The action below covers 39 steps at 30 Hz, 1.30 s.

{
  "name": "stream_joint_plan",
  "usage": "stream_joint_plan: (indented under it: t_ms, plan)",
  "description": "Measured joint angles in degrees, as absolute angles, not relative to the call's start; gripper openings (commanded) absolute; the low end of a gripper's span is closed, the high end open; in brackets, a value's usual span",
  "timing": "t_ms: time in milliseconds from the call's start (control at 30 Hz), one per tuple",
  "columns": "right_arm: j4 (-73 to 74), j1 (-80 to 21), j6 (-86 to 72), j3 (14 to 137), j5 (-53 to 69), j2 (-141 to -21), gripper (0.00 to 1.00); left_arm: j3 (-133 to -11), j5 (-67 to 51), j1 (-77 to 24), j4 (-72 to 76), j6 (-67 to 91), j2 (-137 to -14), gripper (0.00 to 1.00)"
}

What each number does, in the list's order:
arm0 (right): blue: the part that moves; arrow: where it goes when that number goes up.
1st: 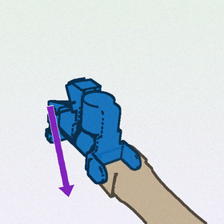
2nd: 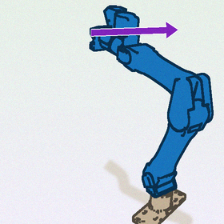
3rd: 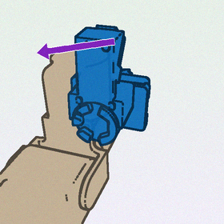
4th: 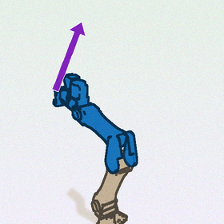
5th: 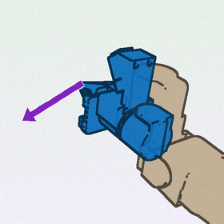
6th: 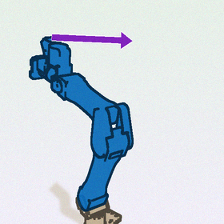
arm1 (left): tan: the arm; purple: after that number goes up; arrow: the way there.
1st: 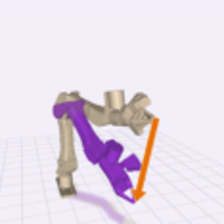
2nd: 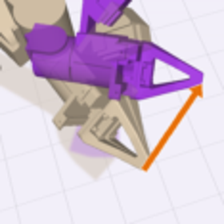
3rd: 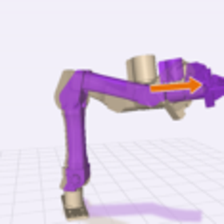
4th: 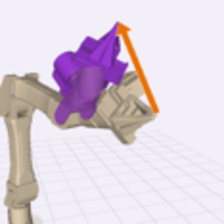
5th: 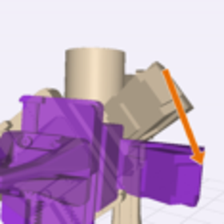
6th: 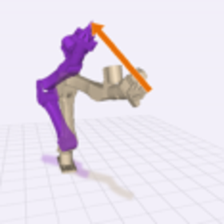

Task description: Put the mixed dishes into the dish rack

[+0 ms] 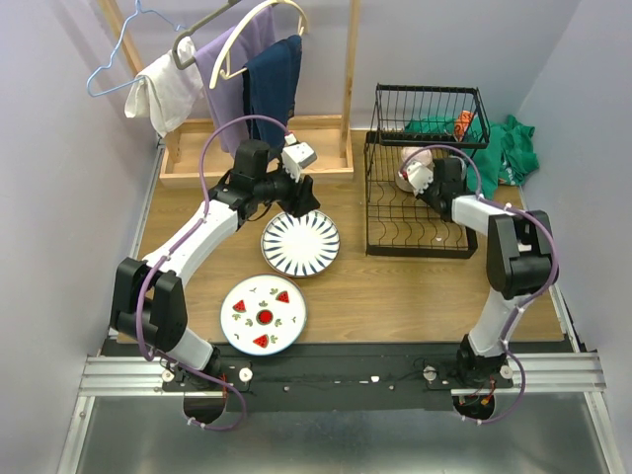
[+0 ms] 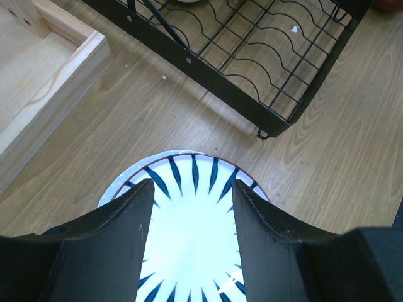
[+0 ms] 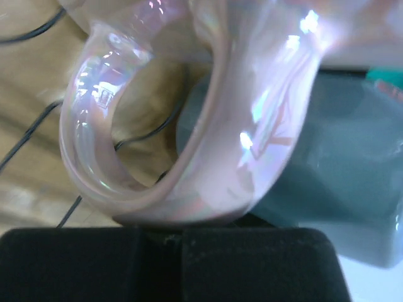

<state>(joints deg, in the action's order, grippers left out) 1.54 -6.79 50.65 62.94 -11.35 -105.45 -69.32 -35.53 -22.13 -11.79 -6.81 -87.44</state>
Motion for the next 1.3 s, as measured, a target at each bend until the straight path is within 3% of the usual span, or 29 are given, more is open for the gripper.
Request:
stream_joint_plan:
  t_ms: [600,700,733,833,967,1300]
  plan:
    - [-6.8,-6.5,52.1,70.2,-12.6,-113.3,0.0,-70.9,-35.5,-22.1,-12.5,-6.2,-90.2,0.61]
    - [-3.6,-6.5,50.8,70.1,-11.9,-111.7,0.16,-70.9,-35.5,-22.1,-12.4,-6.1,-90.2,0.64]
    - [-0.8,-6.5,49.5,70.1,-11.0,-109.9,0.25,-70.9,-35.5,-22.1,-12.4,-6.1,-90.2,0.64]
    - [6.0,-6.9,46.7,70.1,-8.4,-104.6,0.32,-70.9,-35.4,-22.1,-12.4,-6.3,-90.2,0.65]
    - [17.6,-7.6,44.1,68.5,-4.8,-97.3,0.34,-70.9,-35.2,-22.1,-12.6,-7.1,-90.2,0.65]
    - [25.7,-8.1,42.9,58.7,5.4,-82.8,0.34,-69.9,-35.8,-22.1,-15.0,-11.2,-89.9,0.65]
